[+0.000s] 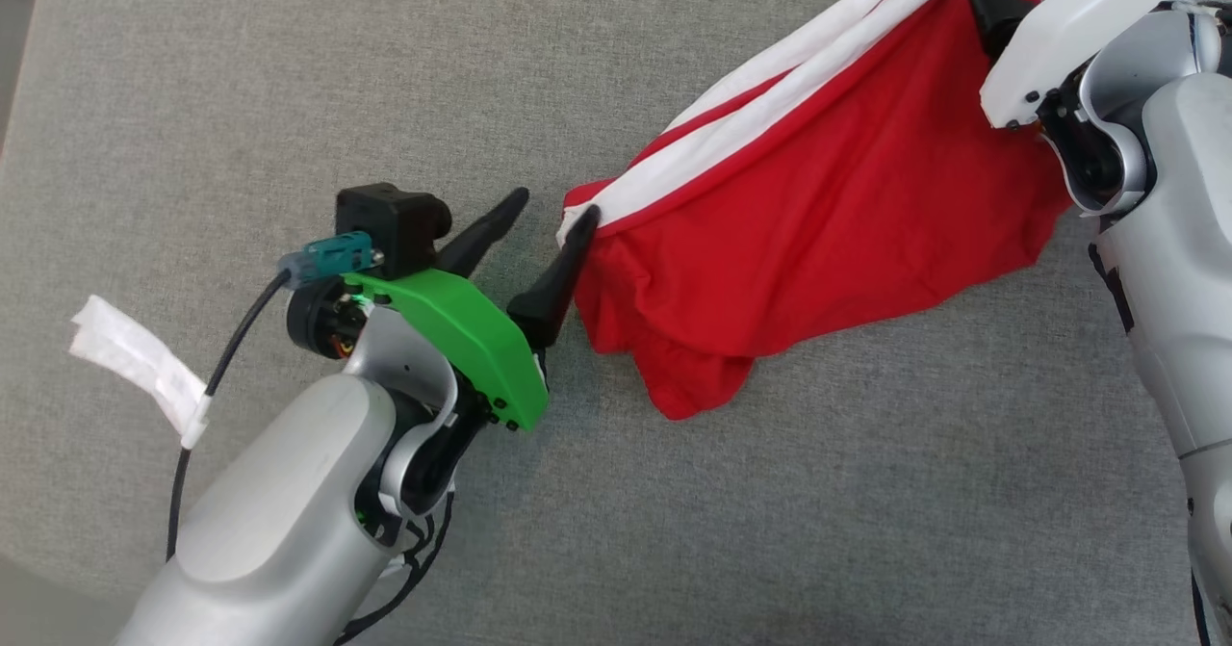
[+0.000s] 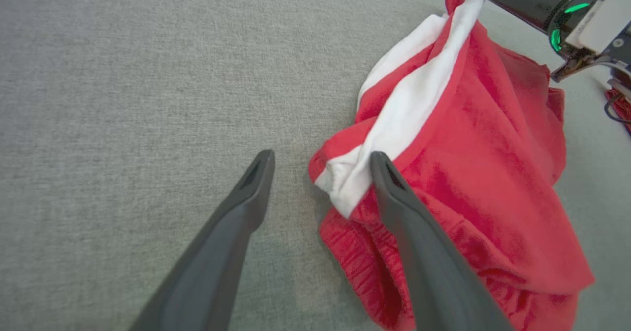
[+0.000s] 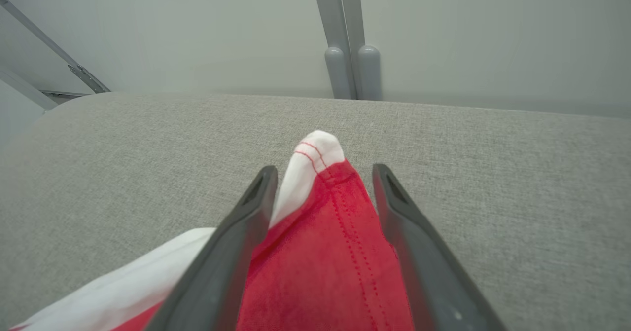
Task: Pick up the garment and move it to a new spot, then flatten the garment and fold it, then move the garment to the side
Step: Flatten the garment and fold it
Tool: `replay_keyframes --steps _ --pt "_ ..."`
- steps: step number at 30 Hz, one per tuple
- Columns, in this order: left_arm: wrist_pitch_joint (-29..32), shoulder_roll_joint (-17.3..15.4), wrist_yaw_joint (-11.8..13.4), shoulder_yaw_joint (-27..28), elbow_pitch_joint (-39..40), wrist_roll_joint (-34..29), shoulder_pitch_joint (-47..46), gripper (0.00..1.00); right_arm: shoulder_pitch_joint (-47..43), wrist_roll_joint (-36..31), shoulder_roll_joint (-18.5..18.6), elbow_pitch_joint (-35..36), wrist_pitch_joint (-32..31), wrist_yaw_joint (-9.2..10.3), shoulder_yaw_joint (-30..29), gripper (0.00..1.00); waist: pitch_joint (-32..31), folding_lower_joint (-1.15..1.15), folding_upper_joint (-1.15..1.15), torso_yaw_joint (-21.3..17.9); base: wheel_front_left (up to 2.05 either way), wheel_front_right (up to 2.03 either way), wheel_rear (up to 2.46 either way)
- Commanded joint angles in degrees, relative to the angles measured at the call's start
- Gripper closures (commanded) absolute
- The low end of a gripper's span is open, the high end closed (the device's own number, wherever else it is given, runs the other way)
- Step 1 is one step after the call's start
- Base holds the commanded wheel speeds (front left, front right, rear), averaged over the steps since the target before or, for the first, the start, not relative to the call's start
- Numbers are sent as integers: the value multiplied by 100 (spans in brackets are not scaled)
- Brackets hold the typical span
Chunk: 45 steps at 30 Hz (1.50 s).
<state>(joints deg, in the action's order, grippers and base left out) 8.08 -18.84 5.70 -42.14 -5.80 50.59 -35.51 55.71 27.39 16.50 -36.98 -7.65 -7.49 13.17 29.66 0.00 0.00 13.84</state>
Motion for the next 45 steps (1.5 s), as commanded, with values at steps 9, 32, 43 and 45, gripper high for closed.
replay_keyframes --steps 9,32,43,45 --pt "-1289 -144 753 482 -123 -691 249 0 -151 -260 439 151 2 0 529 0 -86 0 0 -132 0 0 0" --pt "-2327 1102 560 1872 755 -2335 2617 0 -1133 323 1480 1188 -2335 0 723 0 -149 0 0 335 0 0 0" --pt "-2327 1535 -112 2573 202 -2851 3026 0 -1605 1590 1138 963 -2170 -7 497 100 -857 0 0 -49 0 0 0" --pt "-2328 1533 -202 2734 104 -2925 3157 0 -1789 1819 1186 1036 -2146 1 348 100 -1106 0 0 -281 0 0 0"
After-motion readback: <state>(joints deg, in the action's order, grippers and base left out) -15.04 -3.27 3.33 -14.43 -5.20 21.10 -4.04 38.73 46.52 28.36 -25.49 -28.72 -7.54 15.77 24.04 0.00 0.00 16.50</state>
